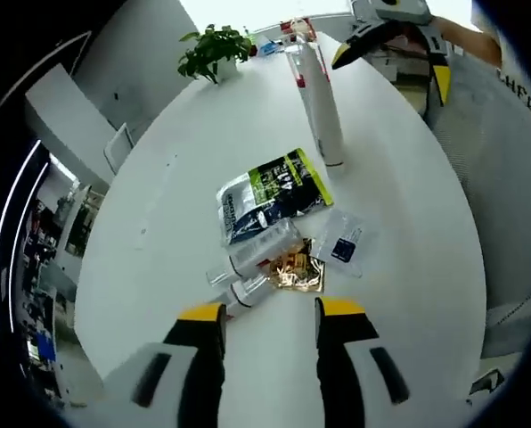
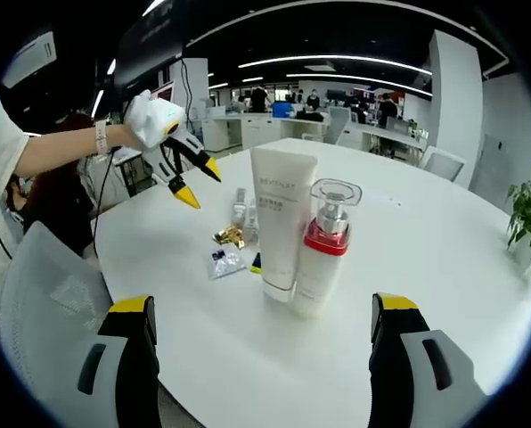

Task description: Arrange the skincare products in the storage area until every visible bottle or jar stands upright without overlapping.

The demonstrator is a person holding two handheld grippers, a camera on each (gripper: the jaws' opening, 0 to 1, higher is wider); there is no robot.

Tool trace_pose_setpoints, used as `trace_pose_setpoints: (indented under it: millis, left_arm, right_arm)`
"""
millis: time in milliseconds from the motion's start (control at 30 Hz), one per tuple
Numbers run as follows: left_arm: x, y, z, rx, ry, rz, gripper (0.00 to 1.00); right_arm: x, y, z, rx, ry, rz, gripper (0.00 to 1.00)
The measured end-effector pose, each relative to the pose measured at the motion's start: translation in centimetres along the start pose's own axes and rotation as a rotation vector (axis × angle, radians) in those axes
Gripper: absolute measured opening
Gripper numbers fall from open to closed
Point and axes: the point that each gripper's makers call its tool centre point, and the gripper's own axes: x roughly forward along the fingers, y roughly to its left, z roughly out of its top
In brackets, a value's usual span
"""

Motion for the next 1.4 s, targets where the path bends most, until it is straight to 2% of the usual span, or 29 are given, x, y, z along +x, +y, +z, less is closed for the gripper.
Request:
trace_pose_setpoints:
  millis: [67,233,333,400,567,667,933,1033,1167,1300,1400]
  left_arm:
    - [0.3,0.6,0.0,0.019,0.006,-0.002,0.24]
    - [0.8,1.1,1.0,0.022,0.007,-0.017,0.19]
    - [1.7,2.4,0.5,0.029,0.034,-0.029,0.14]
    - [2.2,3.0,0.0,0.039,0.047,-0.036,0.15]
    - [2.5,3.5,-1.1,0.106,0.105,-0.04,0.1]
    - [3.2,3.8,-1.1,0.11,0.105,-0.059,0.11]
    - [4.6,3.9,-2.2,0.164,0.156,-0.13,0.15]
    - [5.4,4.1,-2.3,0.132,0.15,-0.146,0.18]
    - [5.8,3.9,-2.6,0.168,0.17,-0.167,0.2]
    - [6.5,3.6,-2.8,0.16,0.182,-0.196,0.23]
    - [6.7,3.6,-3.1,0.178,0.195,-0.205,0.21]
  right_arm:
    - [0.0,0.0,-0.1,0.002,0.002,0.0,1.0]
    - [0.1,-0.1,-0.3,0.012,0.004,-0.001,1.0]
    - [0.1,-0.3,-0.5,0.019,0.005,-0.002,1.0]
    - [0.1,-0.3,-0.7,0.025,0.005,-0.004,1.0]
    - [0.1,-0.6,-1.1,0.04,0.011,-0.007,1.0]
    - [0.1,-0.6,-1.4,0.047,0.016,-0.009,1.0]
    - [0.4,-0.7,-1.9,0.065,0.025,-0.004,1.0]
    - [0.5,-0.9,-2.0,0.075,0.027,-0.006,1.0]
    - [0.5,-1.0,-2.2,0.081,0.032,-0.008,1.0]
    - [0.6,-1.1,-2.4,0.092,0.034,-0.01,1.0]
    - [0.6,-1.1,-2.6,0.098,0.038,-0.011,1.0]
